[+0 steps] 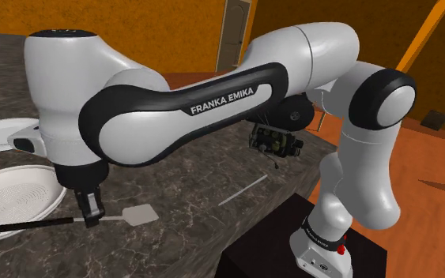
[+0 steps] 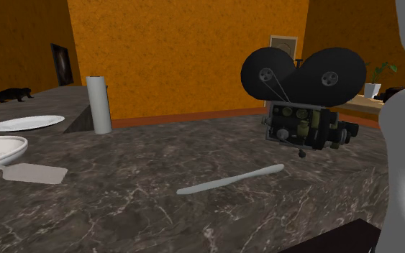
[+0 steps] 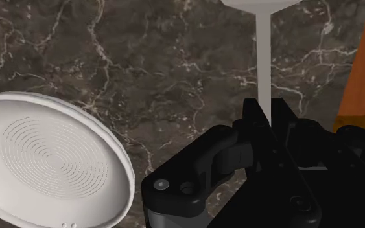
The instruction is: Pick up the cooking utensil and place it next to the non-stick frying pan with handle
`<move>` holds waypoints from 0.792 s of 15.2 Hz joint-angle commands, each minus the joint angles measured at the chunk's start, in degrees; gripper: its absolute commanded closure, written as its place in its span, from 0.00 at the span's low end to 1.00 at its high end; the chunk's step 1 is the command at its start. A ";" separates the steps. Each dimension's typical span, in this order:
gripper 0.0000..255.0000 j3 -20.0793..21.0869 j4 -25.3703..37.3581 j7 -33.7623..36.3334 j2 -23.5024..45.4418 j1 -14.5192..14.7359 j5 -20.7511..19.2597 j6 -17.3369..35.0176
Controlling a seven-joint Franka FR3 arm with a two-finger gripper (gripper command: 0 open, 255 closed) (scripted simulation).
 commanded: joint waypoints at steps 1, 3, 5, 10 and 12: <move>1.00 0.48 5.51 2.45 3.56 1.92 -0.95 -1.96; 1.00 0.78 10.95 4.50 7.16 3.84 -1.82 -3.83; 1.00 0.98 17.22 6.39 11.19 5.87 -2.70 -6.10; 1.00 0.86 35.63 9.80 22.82 11.05 -4.57 -12.84; 1.00 0.85 33.50 9.85 22.48 10.88 -4.54 -11.06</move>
